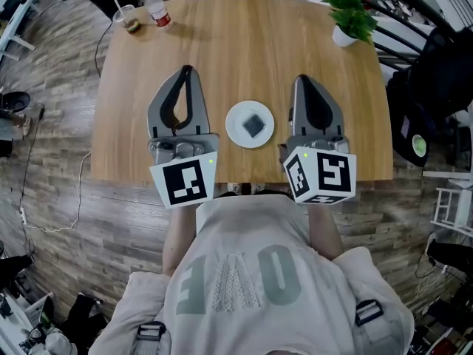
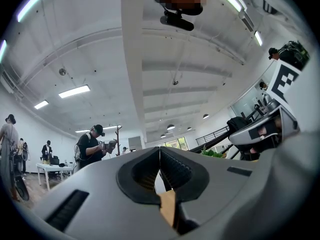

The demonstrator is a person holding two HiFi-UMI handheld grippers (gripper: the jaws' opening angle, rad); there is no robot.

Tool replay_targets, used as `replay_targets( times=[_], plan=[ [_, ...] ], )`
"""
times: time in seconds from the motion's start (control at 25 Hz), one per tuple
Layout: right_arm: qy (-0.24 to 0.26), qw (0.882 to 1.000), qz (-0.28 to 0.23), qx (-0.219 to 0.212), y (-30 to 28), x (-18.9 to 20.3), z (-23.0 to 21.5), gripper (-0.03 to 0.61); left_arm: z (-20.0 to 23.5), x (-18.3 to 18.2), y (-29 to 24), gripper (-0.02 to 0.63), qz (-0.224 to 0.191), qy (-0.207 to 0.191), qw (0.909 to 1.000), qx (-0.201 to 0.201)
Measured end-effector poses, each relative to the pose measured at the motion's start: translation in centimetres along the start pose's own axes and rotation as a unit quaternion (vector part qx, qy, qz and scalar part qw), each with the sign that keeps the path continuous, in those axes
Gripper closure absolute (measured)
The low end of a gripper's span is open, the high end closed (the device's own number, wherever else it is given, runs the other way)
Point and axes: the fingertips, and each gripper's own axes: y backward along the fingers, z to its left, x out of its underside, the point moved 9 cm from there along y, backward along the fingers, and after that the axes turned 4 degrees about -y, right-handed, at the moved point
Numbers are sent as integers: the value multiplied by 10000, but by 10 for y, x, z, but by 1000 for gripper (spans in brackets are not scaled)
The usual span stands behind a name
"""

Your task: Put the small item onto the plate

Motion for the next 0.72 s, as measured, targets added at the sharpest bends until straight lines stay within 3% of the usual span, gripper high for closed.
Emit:
replay_targets(
  times=[0.72],
  plan=[
    [1, 9998, 65, 175, 4, 4, -9, 561, 1, 4, 2, 604, 94, 2, 10000, 5]
  ],
)
